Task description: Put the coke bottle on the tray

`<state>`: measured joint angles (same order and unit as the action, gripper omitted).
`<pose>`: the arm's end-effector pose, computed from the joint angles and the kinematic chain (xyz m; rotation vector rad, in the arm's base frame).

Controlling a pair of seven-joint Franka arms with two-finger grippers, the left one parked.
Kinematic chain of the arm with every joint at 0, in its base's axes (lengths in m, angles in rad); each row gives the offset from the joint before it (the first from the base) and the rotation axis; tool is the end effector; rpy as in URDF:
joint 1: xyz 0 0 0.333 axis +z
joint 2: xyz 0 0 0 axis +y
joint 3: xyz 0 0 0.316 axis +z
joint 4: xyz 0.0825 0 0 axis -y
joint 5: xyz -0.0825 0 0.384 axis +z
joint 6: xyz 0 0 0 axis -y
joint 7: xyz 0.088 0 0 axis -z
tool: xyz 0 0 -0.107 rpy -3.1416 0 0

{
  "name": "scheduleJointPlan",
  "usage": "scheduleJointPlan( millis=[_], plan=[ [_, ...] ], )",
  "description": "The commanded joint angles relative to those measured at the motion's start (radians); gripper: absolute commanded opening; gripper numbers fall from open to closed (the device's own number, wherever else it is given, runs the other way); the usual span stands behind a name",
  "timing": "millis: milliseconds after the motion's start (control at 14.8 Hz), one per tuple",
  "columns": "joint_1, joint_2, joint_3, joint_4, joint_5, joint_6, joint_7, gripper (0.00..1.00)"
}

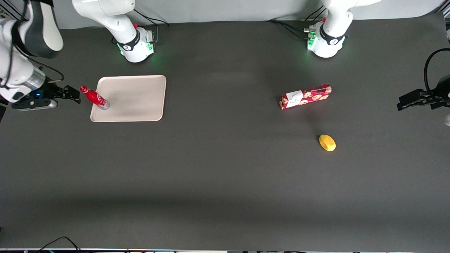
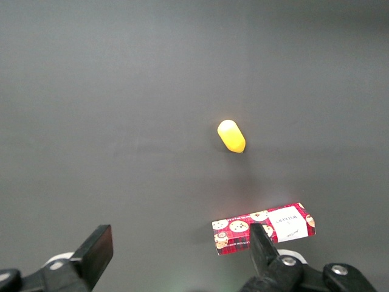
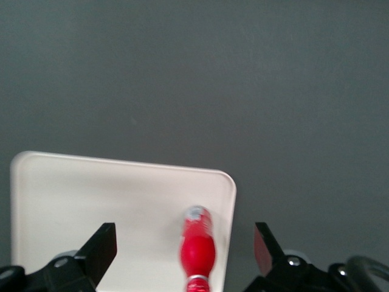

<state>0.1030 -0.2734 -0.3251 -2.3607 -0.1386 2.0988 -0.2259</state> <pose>0.4463 -0.1108 0.4289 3.1060 0.1321 -0.0099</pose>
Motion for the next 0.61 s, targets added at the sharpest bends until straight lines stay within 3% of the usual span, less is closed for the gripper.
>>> scheduleJointPlan(
  millis=[0,135,406,541],
  plan=[
    [0.020,0.100,0.140,0.320,0.080,-0.217,0.184,1.00],
    [0.020,0.164,0.214,0.487,0.080,-0.305,0.308,1.00],
    [0.021,0.265,0.320,0.664,0.086,-0.313,0.442,1.00],
    [0.021,0.322,0.331,0.739,0.146,-0.312,0.473,1.00]
  ],
)
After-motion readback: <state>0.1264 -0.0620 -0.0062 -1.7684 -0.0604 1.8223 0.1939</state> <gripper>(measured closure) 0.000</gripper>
